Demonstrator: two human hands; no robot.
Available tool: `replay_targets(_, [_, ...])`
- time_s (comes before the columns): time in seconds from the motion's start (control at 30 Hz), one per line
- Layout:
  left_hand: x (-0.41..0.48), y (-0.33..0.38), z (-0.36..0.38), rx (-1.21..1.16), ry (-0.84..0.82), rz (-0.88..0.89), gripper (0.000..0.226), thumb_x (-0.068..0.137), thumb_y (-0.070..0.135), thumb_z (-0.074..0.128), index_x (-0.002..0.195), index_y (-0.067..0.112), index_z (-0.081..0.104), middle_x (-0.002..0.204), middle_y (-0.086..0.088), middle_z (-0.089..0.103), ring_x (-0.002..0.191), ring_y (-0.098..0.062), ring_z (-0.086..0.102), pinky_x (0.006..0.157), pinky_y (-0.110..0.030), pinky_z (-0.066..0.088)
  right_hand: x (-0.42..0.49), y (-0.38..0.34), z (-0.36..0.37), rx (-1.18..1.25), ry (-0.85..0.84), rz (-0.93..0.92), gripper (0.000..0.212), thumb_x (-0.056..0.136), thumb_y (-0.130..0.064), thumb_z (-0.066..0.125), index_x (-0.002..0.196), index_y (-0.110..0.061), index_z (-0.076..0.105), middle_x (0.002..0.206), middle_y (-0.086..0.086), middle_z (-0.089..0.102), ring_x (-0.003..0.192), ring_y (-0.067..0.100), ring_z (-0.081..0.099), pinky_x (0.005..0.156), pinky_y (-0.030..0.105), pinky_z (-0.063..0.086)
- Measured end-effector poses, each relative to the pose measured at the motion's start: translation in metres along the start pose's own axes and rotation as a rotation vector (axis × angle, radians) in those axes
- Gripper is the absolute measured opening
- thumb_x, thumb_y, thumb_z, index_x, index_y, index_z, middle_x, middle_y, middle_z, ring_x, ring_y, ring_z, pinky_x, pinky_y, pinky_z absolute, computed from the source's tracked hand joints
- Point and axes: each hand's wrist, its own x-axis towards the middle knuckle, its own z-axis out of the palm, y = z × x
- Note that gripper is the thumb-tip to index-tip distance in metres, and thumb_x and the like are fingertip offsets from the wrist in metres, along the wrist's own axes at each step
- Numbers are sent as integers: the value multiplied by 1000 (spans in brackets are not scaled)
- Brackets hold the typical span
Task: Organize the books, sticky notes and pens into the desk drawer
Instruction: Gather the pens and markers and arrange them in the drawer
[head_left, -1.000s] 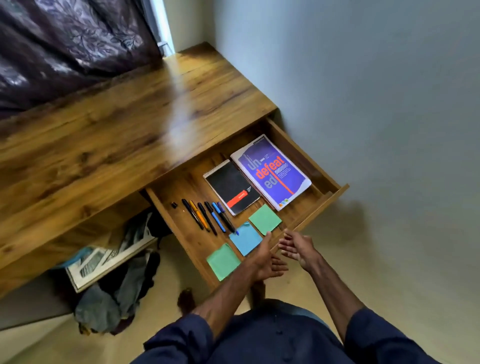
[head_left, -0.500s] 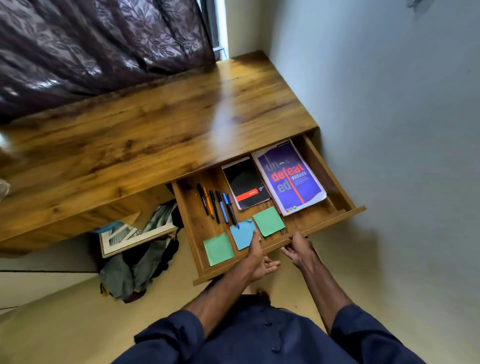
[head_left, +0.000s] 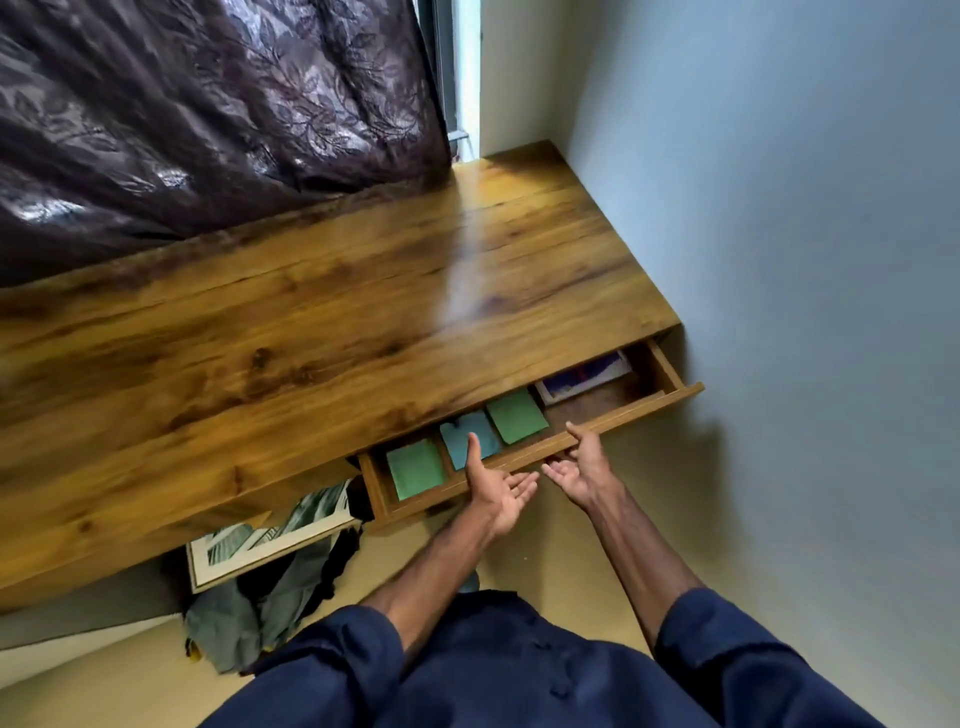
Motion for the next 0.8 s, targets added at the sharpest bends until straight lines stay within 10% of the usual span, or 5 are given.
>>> replay_targets(0.57, [51,112,59,-188,59,35,110,60,80,62,136,3,40,138,-26,40,105,-38,51,75,-35,51,26,-64,107,101,-141,83,112,86,-66,56,158,-7,-7,166,19,-4,154,37,4,122,53,21])
replay_targets(0.8, [57,104,60,105,146,5,97,85,74,46,132,-11,46,125,-27,55,90,-32,57,63,-33,51,22,-90,87,-480,-205,59,74,95,-35,62,149,1,28,149,27,41,132,37,52,97,46,52])
